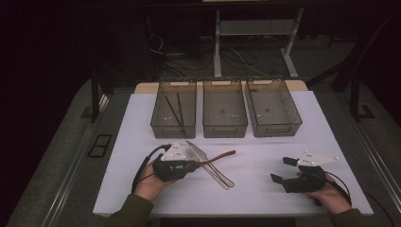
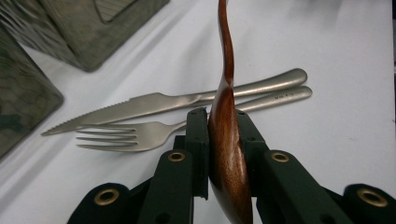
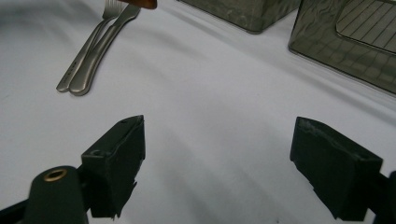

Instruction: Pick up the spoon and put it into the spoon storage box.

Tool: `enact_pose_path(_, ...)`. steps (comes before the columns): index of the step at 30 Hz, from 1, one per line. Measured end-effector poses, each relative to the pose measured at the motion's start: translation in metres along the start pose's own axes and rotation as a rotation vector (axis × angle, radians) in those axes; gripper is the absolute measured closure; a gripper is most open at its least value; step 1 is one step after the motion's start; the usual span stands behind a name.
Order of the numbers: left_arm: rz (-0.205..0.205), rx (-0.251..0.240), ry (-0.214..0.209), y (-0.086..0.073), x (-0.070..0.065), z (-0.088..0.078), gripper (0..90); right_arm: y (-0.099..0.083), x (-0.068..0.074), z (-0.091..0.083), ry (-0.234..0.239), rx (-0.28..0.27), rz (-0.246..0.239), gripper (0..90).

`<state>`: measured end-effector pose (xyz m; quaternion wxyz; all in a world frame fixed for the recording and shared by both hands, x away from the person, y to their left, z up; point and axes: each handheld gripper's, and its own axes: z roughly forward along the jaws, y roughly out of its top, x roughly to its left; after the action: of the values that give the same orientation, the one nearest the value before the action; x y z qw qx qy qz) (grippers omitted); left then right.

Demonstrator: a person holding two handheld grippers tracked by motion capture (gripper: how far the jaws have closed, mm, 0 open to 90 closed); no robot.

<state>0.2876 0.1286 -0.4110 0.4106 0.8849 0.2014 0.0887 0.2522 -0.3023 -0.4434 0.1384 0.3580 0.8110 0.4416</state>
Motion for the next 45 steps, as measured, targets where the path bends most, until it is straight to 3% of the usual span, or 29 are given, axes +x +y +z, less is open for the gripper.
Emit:
enact_pose_path(9, -0.021, -0.044, 0.008, 0.011, 0.010, -0.004, 78.3, 0.001, 0.001, 0.000, -0.001, -0.005, 0.004, 17.3)
enact_pose_path(19, -0.058, -0.051, 0.068, 0.031, 0.027, -0.005, 78.3, 0.000, 0.000, -0.001, -0.002, -0.011, 0.009, 17.3)
enact_pose_path(30, -0.060, -0.059, 0.106, 0.063, 0.049, 0.001, 78.3, 0.001, 0.000, -0.002, -0.003, -0.014, 0.012, 17.3)
enact_pose_path(40, -0.063, -0.045, 0.153, 0.098, 0.072, 0.015, 78.3, 0.001, 0.000, -0.002, -0.005, -0.016, 0.012, 17.3)
enact_pose_path(45, -0.088, -0.055, 0.175, 0.110, 0.084, 0.029, 78.3, 0.001, 0.000, -0.003, -0.002, -0.017, 0.012, 17.3)
